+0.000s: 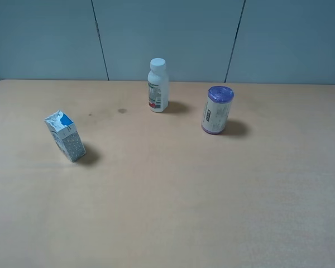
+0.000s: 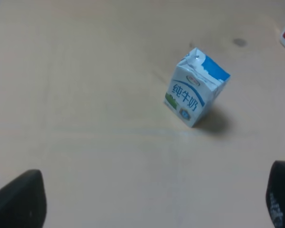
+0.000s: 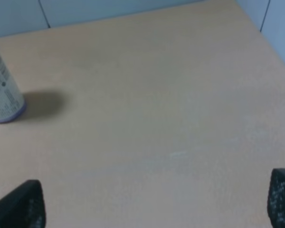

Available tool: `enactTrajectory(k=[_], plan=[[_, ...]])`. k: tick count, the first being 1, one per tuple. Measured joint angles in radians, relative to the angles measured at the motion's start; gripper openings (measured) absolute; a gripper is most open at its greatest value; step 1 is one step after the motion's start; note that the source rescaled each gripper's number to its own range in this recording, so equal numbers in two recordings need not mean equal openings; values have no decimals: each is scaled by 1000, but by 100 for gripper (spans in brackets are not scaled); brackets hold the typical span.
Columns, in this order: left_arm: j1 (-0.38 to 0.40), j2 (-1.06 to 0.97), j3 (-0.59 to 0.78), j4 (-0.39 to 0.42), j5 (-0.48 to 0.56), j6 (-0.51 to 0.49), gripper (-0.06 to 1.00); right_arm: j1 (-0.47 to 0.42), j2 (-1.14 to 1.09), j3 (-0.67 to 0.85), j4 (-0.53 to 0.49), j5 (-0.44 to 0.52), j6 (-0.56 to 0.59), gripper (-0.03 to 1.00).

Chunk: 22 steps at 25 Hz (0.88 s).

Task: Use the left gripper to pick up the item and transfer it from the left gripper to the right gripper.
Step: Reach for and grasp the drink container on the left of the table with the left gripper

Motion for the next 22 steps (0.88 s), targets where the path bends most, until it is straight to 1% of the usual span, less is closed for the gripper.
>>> enactTrajectory(k=[3,7,12,17,19,22], plan=[[0,158,-52,3,0,-44,87,0,0,0,0,0,1,100],[0,375,-107,2,-1,-72,87,0,0,0,0,0,2,100],[0,643,-170,-47,-3,-124,86,0,0,0,0,0,2,100],[0,856,-233,-87,-10,-173,86,0,0,0,0,0,2,100],[-14,920,-256,-90,-25,-197,86,0,0,0,0,0,2,100],[-66,1004,-298,-66,-65,-259,86,0,0,0,0,0,2,100]])
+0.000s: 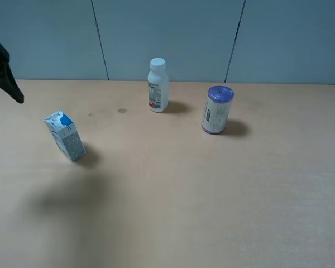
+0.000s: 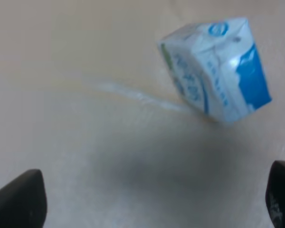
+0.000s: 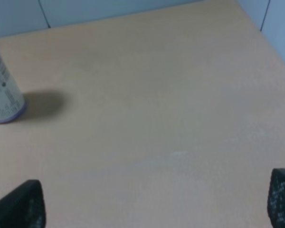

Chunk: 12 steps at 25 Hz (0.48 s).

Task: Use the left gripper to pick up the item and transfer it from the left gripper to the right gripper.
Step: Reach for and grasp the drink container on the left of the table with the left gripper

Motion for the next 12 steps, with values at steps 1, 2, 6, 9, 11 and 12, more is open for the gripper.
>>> enactTrajectory(k=[1,2,6,9,11,12], plan=[[-22,27,-16,12,-11,-31,86,0,0,0,0,0,0,100],[-45,54,-31,25,-20,-68,86,0,0,0,0,0,0,100],[-134,152,-77,83,-26,-226,86,0,0,0,0,0,1,100],[-197,203,-88,129,-46,-350,85,0,0,0,0,0,1,100],[-229,225,-89,159,-62,-417,85,0,0,0,0,0,1,100],[-242,235,-90,172,-75,-448,85,0,0,0,0,0,1,100]])
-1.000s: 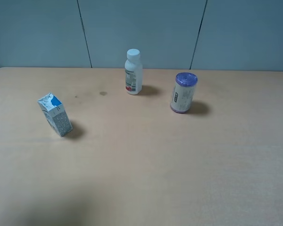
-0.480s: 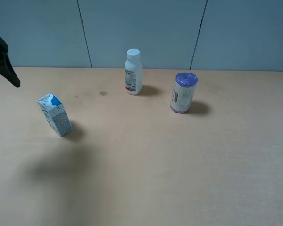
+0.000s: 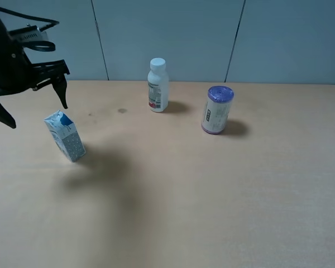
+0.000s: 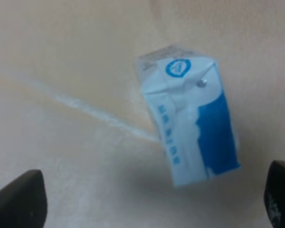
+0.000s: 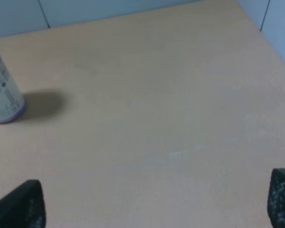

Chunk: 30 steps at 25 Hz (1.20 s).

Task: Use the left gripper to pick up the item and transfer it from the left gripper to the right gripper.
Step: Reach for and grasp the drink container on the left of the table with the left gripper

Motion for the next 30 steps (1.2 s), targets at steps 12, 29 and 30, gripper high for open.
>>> enactTrajectory(k=[12,29,30], plan=[[-17,149,-1,7,-111,-137,84,0,0,0,1,0,0,100],[-17,222,-2,-88,-228,-163,53,0,0,0,2,0,2,100],[-17,222,-2,-93,-229,-164,46,0,0,0,2,0,2,100]])
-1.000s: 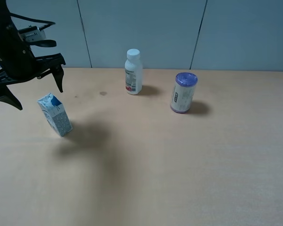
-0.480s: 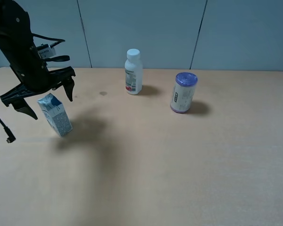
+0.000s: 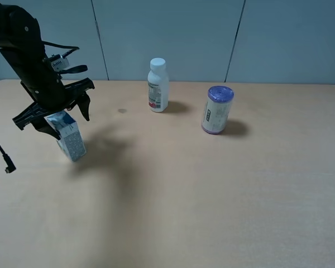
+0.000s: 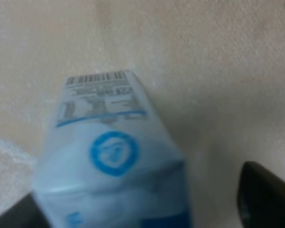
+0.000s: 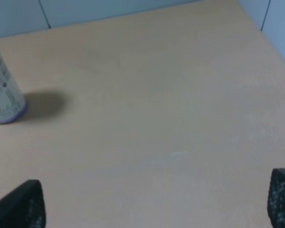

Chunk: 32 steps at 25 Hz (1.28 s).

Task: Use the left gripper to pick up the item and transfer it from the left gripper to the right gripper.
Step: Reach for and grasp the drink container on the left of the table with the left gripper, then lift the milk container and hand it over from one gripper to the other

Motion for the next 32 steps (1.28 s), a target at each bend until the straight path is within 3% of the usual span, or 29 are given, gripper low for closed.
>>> enactTrajectory(k=[4,5,10,15,22,29,32], plan=[[0,0,0,-7,3,0,6,0,0,0,0,0,1,100],[0,0,0,-7,4,0,1,0,0,0,0,0,1,100],[0,0,0,-10,4,0,1,0,0,0,1,0,1,100],[0,-6,-10,-62,5,1,0,0,0,0,1,0,1,100],[0,-52,-56,-80,66,54,0,0,0,0,1,0,1,100],[0,-116,-63,-86,109,193,0,0,0,0,1,0,1,100],[0,-144,-63,-122,119,319,0,0,0,0,1,0,1,100]])
